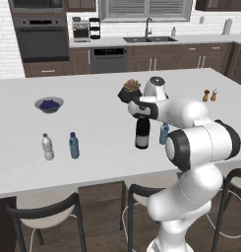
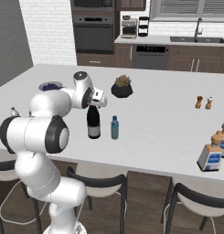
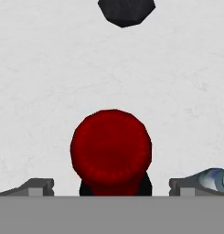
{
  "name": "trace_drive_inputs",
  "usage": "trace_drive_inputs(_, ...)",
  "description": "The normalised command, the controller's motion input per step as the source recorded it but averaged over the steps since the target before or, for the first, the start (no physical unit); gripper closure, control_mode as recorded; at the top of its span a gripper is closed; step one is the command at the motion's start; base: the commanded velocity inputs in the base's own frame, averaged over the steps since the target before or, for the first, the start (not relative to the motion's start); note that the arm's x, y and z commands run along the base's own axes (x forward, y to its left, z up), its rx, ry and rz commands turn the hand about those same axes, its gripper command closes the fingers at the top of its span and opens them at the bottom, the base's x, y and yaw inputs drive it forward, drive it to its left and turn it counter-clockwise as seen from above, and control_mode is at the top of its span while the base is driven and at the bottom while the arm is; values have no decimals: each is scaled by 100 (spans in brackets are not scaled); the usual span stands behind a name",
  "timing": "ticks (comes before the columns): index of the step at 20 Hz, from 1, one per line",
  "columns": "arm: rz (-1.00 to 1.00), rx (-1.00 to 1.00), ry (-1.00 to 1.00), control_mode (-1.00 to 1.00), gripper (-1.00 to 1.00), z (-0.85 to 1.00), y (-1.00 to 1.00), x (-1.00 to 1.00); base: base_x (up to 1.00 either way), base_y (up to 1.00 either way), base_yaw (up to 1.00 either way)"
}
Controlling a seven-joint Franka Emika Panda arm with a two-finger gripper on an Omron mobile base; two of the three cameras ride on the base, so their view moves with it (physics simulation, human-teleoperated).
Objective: Move the plastic bottles in the middle to the plastics group, and the glass bottles in the middle to the glass group.
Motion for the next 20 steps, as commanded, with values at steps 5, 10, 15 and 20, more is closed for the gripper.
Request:
trace_drive_inputs(5,0,0,0,-100,-100,0,0,7,0,0,0)
trace_drive_inputs(10,0,0,0,-100,-100,0,0,0,0,0,0)
trace_drive_inputs(15,0,0,0,-100,100,0,0,0,0,0,0)
trace_drive_inputs(20,0,0,0,-100,100,0,0,0,0,0,0)
